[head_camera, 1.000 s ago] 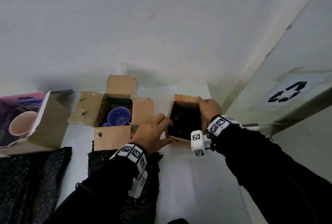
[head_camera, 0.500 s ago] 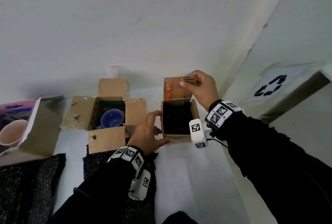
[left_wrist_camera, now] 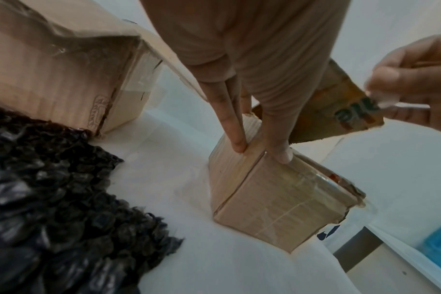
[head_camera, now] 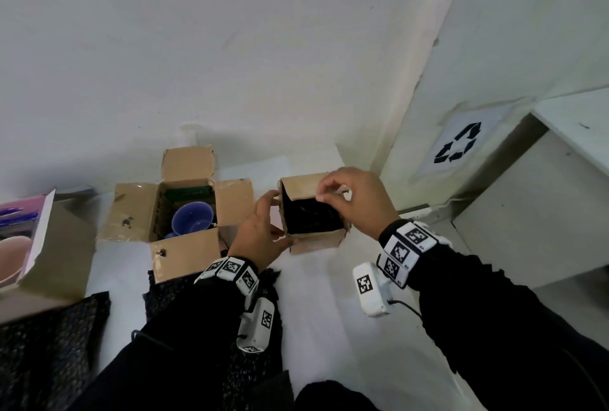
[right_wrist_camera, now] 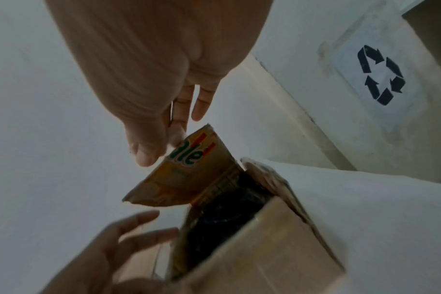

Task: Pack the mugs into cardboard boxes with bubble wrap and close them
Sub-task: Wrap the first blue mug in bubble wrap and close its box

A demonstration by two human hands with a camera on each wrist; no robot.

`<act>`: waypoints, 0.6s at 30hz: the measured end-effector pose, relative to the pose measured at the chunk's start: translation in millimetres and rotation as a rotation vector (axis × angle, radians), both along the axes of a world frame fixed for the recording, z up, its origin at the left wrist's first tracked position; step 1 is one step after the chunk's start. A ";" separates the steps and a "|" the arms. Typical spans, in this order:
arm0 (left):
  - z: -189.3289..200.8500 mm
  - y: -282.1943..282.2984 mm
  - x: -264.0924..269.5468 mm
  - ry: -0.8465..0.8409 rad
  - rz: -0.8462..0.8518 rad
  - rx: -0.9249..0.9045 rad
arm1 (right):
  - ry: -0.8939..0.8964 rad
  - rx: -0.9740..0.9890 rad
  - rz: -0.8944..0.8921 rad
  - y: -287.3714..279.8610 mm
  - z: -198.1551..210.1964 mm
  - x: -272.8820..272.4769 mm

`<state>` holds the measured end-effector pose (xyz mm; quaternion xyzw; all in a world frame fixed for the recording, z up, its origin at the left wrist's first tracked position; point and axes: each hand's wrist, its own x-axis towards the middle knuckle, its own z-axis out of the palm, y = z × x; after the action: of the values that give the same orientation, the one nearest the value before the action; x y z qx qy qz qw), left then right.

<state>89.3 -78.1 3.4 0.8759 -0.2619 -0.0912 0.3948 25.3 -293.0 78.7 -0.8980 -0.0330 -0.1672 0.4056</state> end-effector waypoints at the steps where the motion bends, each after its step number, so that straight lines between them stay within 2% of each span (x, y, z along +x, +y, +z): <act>1: -0.3 -0.9 -0.2 0.001 0.011 -0.006 | -0.001 -0.033 0.005 2.5 -5.5 -5.2; 6: 1.3 -3.2 -1.7 0.012 0.052 -0.004 | 0.003 -0.324 0.039 14.1 -45.5 -25.5; 13: -3.4 -1.1 -2.6 0.025 -0.016 0.015 | -0.083 -0.389 -0.005 21.9 -88.0 -36.2; 18: -5.0 3.9 -3.5 -0.029 -0.086 0.014 | -0.178 -0.540 -0.054 19.0 -97.4 -36.6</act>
<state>85.7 -74.2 -1.7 0.8679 -0.3042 -0.0973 0.3805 -11.3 -274.0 -18.7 -0.9560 -0.0877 -0.2412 0.1424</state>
